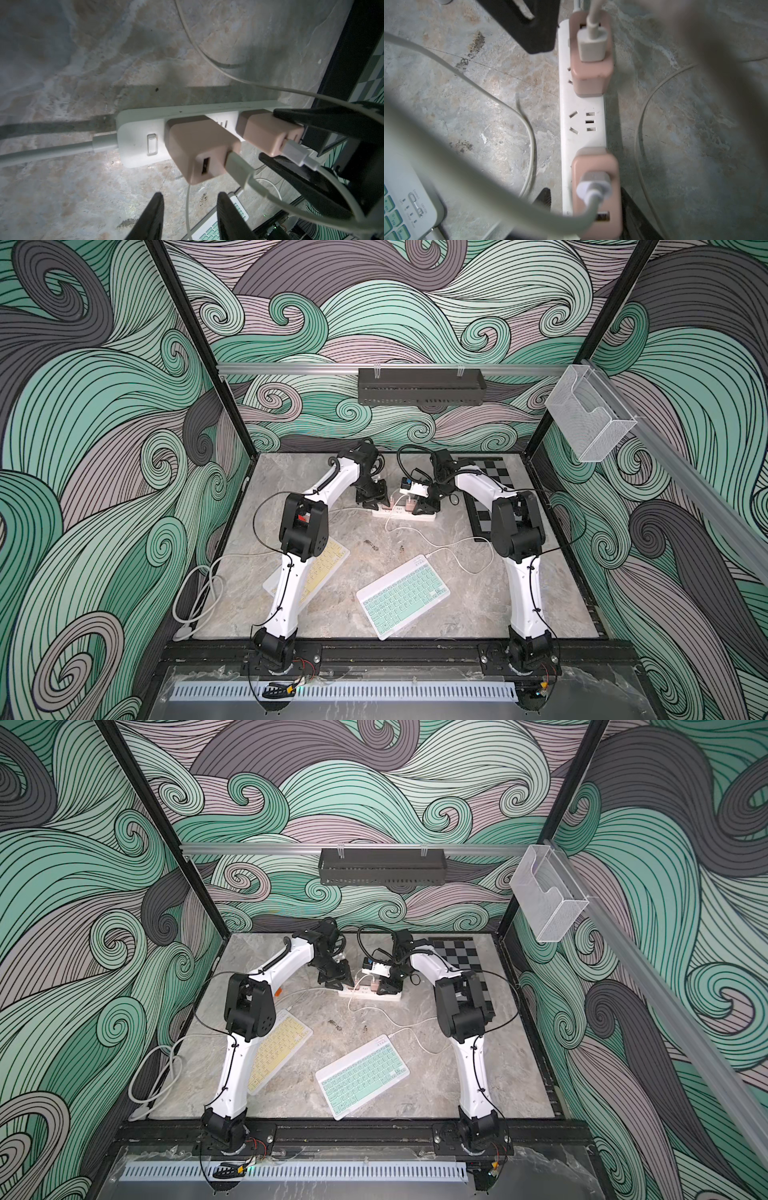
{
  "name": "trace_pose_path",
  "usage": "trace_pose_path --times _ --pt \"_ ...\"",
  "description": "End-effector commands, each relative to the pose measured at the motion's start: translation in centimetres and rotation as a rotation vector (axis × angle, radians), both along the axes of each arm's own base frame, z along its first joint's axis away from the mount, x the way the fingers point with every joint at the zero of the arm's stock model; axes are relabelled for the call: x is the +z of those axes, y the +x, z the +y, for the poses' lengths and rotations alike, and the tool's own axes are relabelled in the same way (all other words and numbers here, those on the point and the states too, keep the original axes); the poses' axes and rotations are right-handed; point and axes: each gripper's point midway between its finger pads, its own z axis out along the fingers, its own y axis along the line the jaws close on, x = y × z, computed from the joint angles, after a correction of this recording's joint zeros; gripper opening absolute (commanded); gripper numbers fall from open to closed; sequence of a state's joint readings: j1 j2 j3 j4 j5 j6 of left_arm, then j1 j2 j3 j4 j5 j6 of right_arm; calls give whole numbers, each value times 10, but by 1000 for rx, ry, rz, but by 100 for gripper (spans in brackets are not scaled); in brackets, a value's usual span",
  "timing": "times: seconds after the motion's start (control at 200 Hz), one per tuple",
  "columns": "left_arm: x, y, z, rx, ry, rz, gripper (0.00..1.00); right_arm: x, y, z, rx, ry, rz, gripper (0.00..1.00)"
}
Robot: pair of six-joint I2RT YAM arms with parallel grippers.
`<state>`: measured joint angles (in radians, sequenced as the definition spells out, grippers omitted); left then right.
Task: Unplug the wireless keyboard
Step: Remove the plug from the socket.
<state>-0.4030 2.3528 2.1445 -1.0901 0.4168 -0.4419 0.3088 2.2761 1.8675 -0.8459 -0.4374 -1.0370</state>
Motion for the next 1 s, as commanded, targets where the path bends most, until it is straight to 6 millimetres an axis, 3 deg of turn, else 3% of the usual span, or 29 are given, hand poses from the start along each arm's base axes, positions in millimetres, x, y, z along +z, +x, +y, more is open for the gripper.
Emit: trace_pose_path --times 0.0,0.325,0.565,0.695,0.911,0.996 --pt "3 -10 -3 6 -5 46 44 4 -2 2 44 5 -5 48" --pt "0 -8 -3 13 -6 50 44 6 1 4 53 -16 -25 44" --pt "-5 -9 -2 17 -2 61 44 6 -1 4 77 -19 -29 24" --pt "-2 -8 -5 20 -16 58 44 6 -3 5 96 -15 -37 0" --pt "11 -2 -2 25 -32 24 45 5 -5 2 88 -2 -114 0" --pt "13 1 -1 25 -35 10 45 14 -6 4 85 28 -180 0"
